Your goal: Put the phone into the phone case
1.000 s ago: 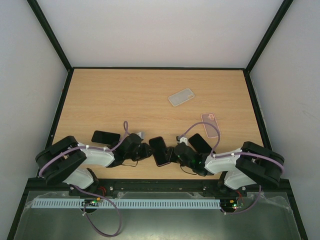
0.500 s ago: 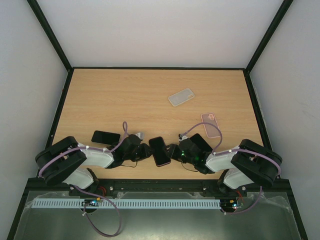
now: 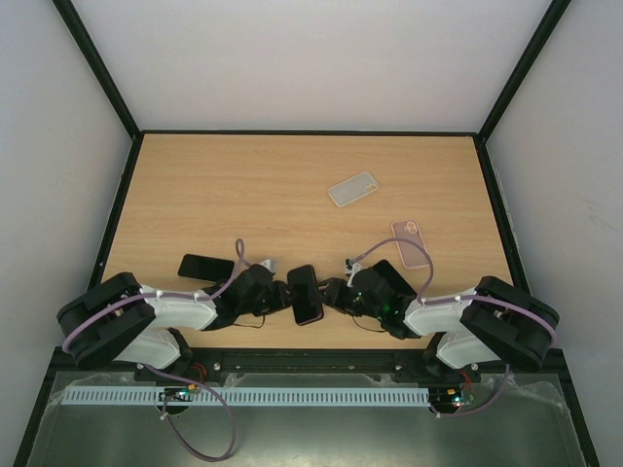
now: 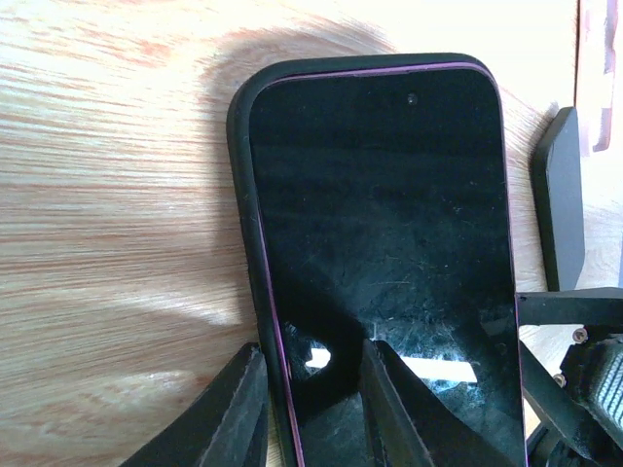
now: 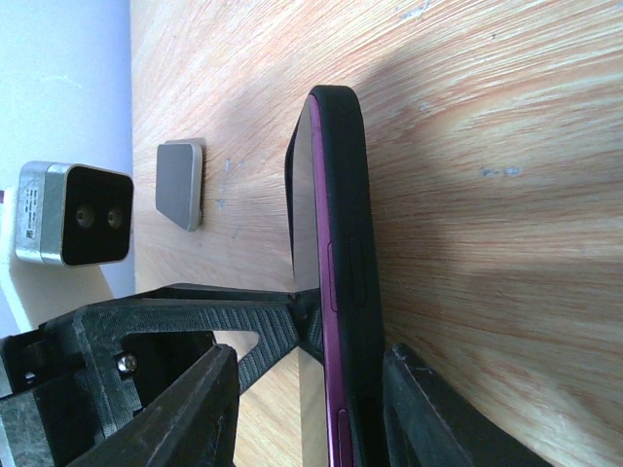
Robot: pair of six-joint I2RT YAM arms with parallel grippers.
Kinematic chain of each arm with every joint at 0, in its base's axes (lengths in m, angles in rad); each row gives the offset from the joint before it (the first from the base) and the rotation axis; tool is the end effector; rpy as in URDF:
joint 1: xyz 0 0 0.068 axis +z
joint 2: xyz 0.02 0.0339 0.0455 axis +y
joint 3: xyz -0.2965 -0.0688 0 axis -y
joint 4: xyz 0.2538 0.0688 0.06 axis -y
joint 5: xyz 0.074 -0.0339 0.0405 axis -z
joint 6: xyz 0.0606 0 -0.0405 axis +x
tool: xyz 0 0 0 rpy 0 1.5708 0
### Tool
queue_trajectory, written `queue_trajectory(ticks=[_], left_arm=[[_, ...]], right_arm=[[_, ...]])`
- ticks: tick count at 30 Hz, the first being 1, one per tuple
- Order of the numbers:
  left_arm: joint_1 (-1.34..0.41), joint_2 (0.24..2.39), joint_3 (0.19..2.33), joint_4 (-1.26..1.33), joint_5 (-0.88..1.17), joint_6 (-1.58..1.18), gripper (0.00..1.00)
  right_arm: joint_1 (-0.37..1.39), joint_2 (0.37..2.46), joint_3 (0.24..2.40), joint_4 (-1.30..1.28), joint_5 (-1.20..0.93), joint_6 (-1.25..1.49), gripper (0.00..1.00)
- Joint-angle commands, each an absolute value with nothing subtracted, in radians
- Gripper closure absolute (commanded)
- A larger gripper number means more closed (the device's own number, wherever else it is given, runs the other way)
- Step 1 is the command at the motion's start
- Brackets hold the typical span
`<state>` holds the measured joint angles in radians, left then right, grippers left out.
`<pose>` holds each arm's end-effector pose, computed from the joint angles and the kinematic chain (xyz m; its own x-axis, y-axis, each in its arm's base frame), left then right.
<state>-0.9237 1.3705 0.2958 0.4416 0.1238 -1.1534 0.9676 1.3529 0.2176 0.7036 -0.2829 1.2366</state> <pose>0.1404 -0.1982 0.1301 -0.9232 -0.2829 -0.2600 0.0192 0.6418 -0.7666 0.1208 0.2051 0.1429 -0.9608 0.2043 -0.1876 -0.0823 0.4357 0.8963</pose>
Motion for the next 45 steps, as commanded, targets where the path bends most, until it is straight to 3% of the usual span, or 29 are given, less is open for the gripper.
queue_trajectory(ticks=[1,10,21,32,35,39,45], left_arm=[[-0.966,1.371,0.29,0.383,0.142,-1.156,0.72],[-0.992,1.356,0.268,0.368,0.109,-1.181,0.71],[-0.999,1.215,0.176,0.44,0.09,-1.207,0.6],[-1.002,1.206,0.158,0.457,0.088,-1.212,0.59],[-1.002,1.203,0.158,0.448,0.08,-1.215,0.59],[-1.002,1.196,0.158,0.436,0.078,-1.22,0.59],[-0.996,1.13,0.158,0.397,0.067,-1.218,0.55]], right_arm=[[0.98,1.348,0.231,0.853,-0.37,1.287,0.58],[0.979,1.416,0.199,1.041,-0.437,1.344,0.58],[0.979,1.422,0.204,1.033,-0.434,1.334,0.57],[0.98,1.498,0.253,0.962,-0.424,1.283,0.57],[0.979,1.525,0.254,0.962,-0.42,1.281,0.65],[0.98,1.539,0.25,0.95,-0.407,1.266,0.83],[0.979,1.498,0.238,0.902,-0.357,1.23,0.96]])
